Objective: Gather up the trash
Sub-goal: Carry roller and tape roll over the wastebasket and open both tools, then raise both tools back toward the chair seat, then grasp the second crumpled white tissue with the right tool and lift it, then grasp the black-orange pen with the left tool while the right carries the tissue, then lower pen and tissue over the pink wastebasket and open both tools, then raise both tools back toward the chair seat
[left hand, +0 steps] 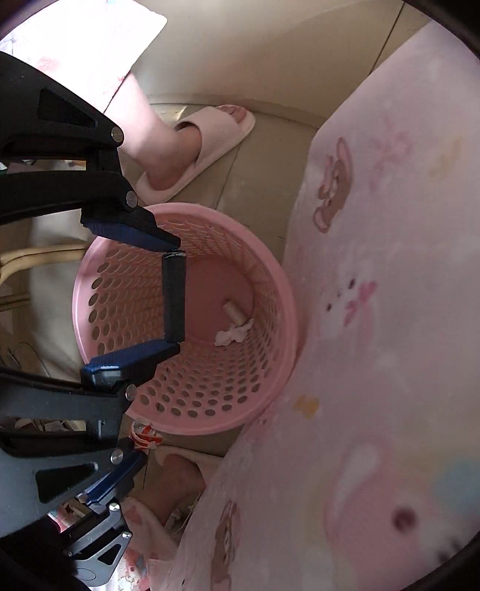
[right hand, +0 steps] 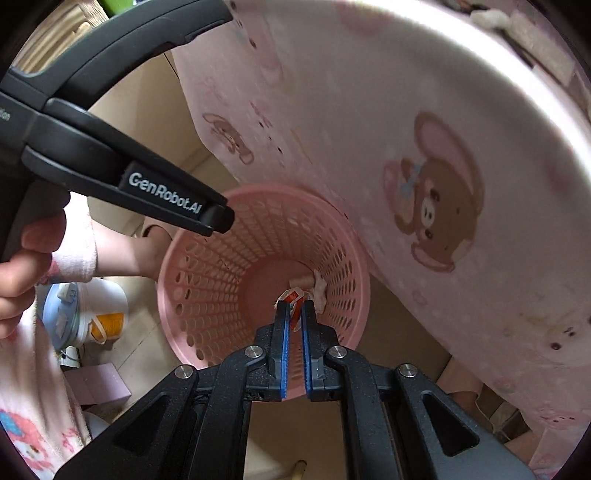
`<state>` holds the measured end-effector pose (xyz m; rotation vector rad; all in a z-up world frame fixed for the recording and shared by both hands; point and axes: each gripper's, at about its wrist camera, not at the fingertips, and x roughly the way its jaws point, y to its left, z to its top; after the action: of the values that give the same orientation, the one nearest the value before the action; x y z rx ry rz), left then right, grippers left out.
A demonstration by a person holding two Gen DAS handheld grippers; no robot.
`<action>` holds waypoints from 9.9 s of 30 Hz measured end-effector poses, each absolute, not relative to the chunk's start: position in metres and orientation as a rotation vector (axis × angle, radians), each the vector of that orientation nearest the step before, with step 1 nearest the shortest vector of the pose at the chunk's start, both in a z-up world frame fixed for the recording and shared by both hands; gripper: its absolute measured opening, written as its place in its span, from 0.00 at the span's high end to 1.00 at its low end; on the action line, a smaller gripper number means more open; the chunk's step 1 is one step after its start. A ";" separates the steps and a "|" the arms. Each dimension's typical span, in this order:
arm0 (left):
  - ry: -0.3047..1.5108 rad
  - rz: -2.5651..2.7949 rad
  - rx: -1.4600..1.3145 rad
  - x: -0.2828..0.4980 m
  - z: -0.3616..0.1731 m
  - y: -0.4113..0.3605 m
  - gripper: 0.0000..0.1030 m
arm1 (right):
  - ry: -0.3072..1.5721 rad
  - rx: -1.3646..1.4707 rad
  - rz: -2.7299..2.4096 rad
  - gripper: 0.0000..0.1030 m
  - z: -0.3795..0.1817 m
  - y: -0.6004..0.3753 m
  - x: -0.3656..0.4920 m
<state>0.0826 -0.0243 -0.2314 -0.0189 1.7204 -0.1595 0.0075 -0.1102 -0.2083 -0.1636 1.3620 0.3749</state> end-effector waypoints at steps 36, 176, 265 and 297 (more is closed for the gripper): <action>1.618 -0.087 -0.089 0.086 -0.192 -0.006 0.22 | 1.159 -0.178 0.279 0.25 -0.142 -0.118 0.005; 0.812 -0.395 0.092 0.105 -0.026 -0.122 0.99 | 0.841 0.190 -0.148 0.85 -0.032 -0.294 0.075; 1.719 -0.179 -0.076 0.057 -0.220 -0.003 0.95 | 1.338 -0.252 0.386 0.82 -0.195 -0.089 0.001; 1.066 -0.083 0.122 0.043 -0.085 0.001 0.15 | 0.910 -0.099 0.230 0.45 -0.061 -0.141 -0.013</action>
<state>0.0426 0.0013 -0.0848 0.1225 1.0656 -0.0835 -0.0127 -0.1410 -0.0605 -0.0988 0.9095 0.2297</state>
